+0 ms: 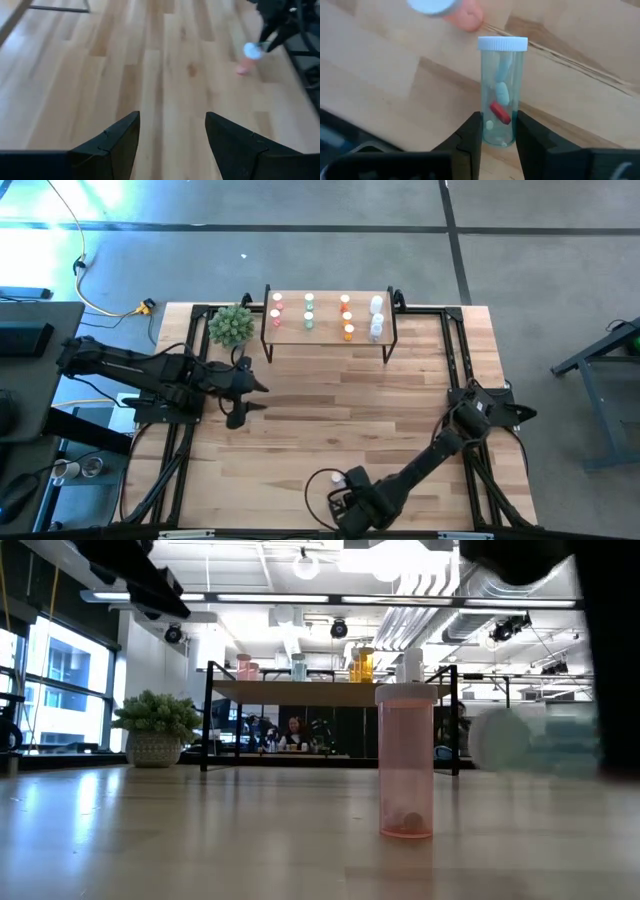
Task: Pick and place medicine bottles onto shelf by color
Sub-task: Put the blue pill bottle on the shelf aligned with the other blue pill bottles
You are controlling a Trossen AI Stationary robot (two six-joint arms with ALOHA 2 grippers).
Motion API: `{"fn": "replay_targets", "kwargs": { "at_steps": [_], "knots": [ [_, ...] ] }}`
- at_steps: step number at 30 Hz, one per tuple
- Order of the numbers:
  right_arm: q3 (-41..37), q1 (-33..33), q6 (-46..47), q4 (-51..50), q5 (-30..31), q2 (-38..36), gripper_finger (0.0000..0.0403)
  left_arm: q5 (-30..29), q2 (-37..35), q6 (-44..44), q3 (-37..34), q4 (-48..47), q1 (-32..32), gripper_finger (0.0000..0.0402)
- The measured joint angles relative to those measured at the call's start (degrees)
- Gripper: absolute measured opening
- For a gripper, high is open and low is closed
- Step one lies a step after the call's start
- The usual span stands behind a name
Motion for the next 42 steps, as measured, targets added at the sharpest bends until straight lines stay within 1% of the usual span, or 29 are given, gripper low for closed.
{"fn": "replay_targets", "kwargs": {
  "at_steps": [3, 7, 10, 15, 19, 23, 28, 30, 33, 38, 42],
  "knots": [
    [2.08, 0.80, -1.04, 0.61, 1.29, -0.14, 0.0081, 3.77, -0.01, -1.62, 2.63, -2.98, 0.00, 0.0214],
    [5.65, 1.96, -2.96, 0.45, 6.61, -0.15, 0.0082, 7.02, -0.01, -2.80, 6.44, -6.49, -0.01, 0.0214],
    [8.81, 2.68, -5.35, -0.46, 9.38, -0.17, 0.0082, 7.20, 0.00, -2.74, 9.30, -8.82, 0.07, 0.0214],
    [13.24, 2.58, -9.92, -2.29, 15.44, -0.20, 0.0082, 7.26, 0.00, 0.47, 13.61, -10.85, 1.09, 0.0214],
    [16.32, 0.76, -16.23, -4.55, 20.76, -0.20, 0.0082, 7.28, 0.22, 3.35, 16.50, -12.37, 2.62, 0.0214],
    [17.99, -2.13, -24.50, -4.73, 24.72, -0.22, 0.0082, 7.28, 1.47, 6.51, 19.67, -16.79, 4.53, 0.0214],
    [19.46, -7.69, -35.38, -4.89, 24.60, -0.22, 0.0082, 7.26, 3.43, 12.01, 21.96, -21.73, 6.80, 0.0213],
    [20.48, -10.07, -38.96, -5.07, 23.40, -0.22, 0.0082, 7.26, 4.17, 14.27, 22.29, -23.38, 7.64, 0.0213],
    [22.37, -13.25, -44.75, -5.40, 23.42, -0.22, 0.0082, 7.28, 5.18, 17.38, 22.33, -25.71, 8.78, 0.0213],
    [25.06, -17.11, -55.24, -5.33, 22.45, -0.22, 0.0082, 7.55, 6.23, 19.69, 22.34, -27.89, 9.56, 0.0213],
    [26.12, -19.52, -63.31, -5.26, 19.41, -0.22, 0.0082, 10.62, 6.27, 19.79, 22.36, -27.89, 9.54, 0.0213]
  ]
}}
